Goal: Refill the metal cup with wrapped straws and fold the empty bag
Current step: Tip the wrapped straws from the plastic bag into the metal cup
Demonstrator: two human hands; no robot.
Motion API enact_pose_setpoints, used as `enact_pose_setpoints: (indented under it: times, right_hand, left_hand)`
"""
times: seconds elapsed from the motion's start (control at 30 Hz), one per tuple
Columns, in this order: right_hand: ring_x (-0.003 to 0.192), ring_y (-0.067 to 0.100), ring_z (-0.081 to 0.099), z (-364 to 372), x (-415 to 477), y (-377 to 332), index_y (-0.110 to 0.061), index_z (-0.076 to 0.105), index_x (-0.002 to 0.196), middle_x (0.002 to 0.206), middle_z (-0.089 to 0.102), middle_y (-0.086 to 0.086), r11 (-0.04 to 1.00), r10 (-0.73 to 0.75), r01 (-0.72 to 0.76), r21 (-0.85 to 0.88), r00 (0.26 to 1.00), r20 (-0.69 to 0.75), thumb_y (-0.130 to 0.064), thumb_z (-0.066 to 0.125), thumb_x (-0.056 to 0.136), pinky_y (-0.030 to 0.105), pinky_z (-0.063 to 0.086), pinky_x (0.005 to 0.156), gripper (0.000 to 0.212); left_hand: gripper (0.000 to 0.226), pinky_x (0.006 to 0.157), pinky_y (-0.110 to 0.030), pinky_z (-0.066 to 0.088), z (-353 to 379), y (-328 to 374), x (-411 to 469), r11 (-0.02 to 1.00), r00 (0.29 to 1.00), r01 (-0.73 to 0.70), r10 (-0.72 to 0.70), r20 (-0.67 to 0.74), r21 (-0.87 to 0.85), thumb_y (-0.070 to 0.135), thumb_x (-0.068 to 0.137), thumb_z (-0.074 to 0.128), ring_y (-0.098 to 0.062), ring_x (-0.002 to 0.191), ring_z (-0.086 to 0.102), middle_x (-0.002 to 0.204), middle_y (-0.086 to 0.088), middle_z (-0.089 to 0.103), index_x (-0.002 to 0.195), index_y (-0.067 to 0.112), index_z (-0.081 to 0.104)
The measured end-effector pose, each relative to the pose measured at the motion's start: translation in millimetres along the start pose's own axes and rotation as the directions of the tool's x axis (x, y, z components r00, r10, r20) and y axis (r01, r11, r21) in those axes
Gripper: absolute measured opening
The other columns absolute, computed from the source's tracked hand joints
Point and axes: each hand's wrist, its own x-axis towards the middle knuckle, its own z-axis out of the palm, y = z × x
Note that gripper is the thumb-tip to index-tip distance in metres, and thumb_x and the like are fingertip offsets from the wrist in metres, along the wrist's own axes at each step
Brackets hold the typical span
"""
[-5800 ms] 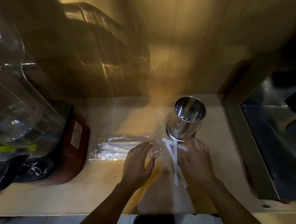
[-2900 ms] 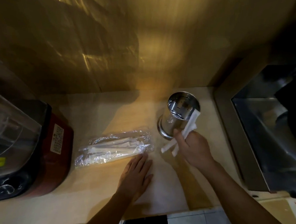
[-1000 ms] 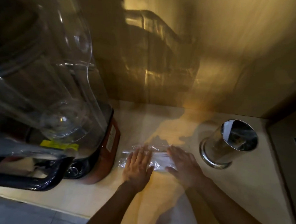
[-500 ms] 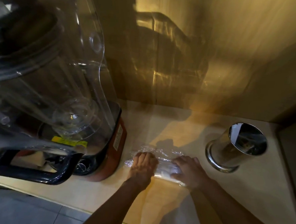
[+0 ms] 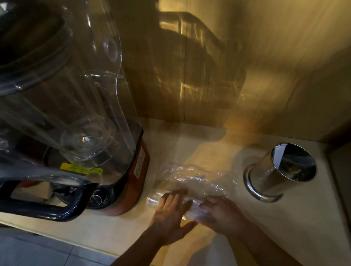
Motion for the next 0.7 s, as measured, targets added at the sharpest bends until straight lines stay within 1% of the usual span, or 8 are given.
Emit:
enact_pose_setpoints:
  times: [0.07,0.13,0.23,0.3,0.43,0.53,0.63,0.7]
  right_hand:
    - [0.093,0.015,0.055,1,1,4,-0.018,0.067,0.089,0.095,0.063,0.001,0.992,0.047,-0.041,0.123,0.998,-0.043,-0.046,0.046,0.087,0.025,0.038,0.08,0.035]
    - [0.104,0.015,0.05,2,5,7,-0.02,0.064,0.097,0.105,0.06,-0.001,0.995,0.073,-0.07,0.075,0.996,-0.044,-0.04,0.047,0.087,0.026,0.035,0.09,0.028]
    - [0.115,0.017,0.046,5,11,8,-0.023,0.05,0.117,0.121,0.054,-0.003,0.983,0.171,-0.177,0.036,0.975,0.14,-0.053,0.061,0.071,0.033,0.027,0.097,0.056]
    - [0.114,0.019,0.051,8,13,5,-0.024,0.046,0.119,0.121,0.057,-0.003,0.979,0.188,-0.202,0.036,0.952,0.243,-0.054,0.065,0.061,0.036,0.026,0.094,0.068]
    - [0.093,0.024,0.062,9,12,-2,-0.033,0.046,0.107,0.107,0.065,-0.001,0.99,0.138,-0.14,0.019,0.987,0.078,-0.028,0.059,0.066,0.028,0.039,0.072,0.044]
    - [0.068,0.024,0.064,6,13,-7,-0.022,0.059,0.104,0.091,0.066,0.002,0.977,0.05,-0.067,-0.201,0.995,-0.092,-0.017,0.067,0.059,0.029,0.048,0.057,0.046]
    - [0.053,0.014,0.06,9,6,-9,-0.021,0.067,0.087,0.073,0.065,-0.005,0.956,-0.036,-0.014,-0.292,0.986,-0.164,-0.027,0.077,0.038,0.02,0.044,0.045,0.051]
    - [0.061,0.009,0.062,16,-3,-5,-0.025,0.066,0.084,0.078,0.066,-0.009,0.958,-0.091,0.05,-0.282,0.987,-0.135,-0.047,0.067,0.05,0.02,0.047,0.056,0.04]
  left_hand:
    - [0.04,0.113,-0.043,0.019,3,0,-4,0.999,0.997,-0.007,0.003,-0.083,-0.053,0.046,0.09,0.041,-0.022,0.137,0.032,0.148,-0.007,0.038,0.124,0.029,0.054]
    - [0.032,0.114,-0.046,0.014,4,0,-3,0.999,0.995,0.004,-0.009,-0.101,-0.049,0.031,0.091,0.045,-0.021,0.14,0.027,0.15,-0.008,0.035,0.121,0.026,0.055]
    - [0.054,0.115,-0.04,-0.007,5,-4,3,1.0,0.999,0.022,-0.022,0.04,0.002,0.034,0.092,0.045,-0.015,0.145,0.003,0.156,-0.001,0.018,0.141,0.02,0.028]
    - [0.063,0.115,-0.043,-0.009,3,-6,8,0.999,0.995,0.041,-0.043,0.093,0.029,0.035,0.09,0.05,-0.016,0.144,0.007,0.152,-0.001,0.025,0.144,0.023,0.021]
    - [0.05,0.107,-0.044,0.019,-10,4,14,0.993,0.999,0.023,-0.019,-0.035,0.116,0.027,0.073,0.068,-0.024,0.117,0.045,0.119,0.0,0.057,0.121,0.029,0.053]
    - [0.032,0.085,-0.036,0.03,-14,10,14,0.987,0.969,0.027,0.013,-0.245,0.16,0.014,0.062,0.056,-0.018,0.086,0.046,0.083,0.004,0.063,0.088,0.028,0.065]
    - [0.025,0.088,-0.039,0.042,-7,7,12,0.99,0.95,0.033,0.012,-0.311,0.139,0.016,0.066,0.054,-0.021,0.087,0.049,0.084,-0.002,0.064,0.088,0.024,0.063]
    - [0.026,0.086,-0.04,0.051,-1,6,3,0.992,0.982,0.02,0.004,-0.191,0.123,0.041,0.068,0.061,-0.023,0.092,0.06,0.094,-0.003,0.067,0.091,0.03,0.063]
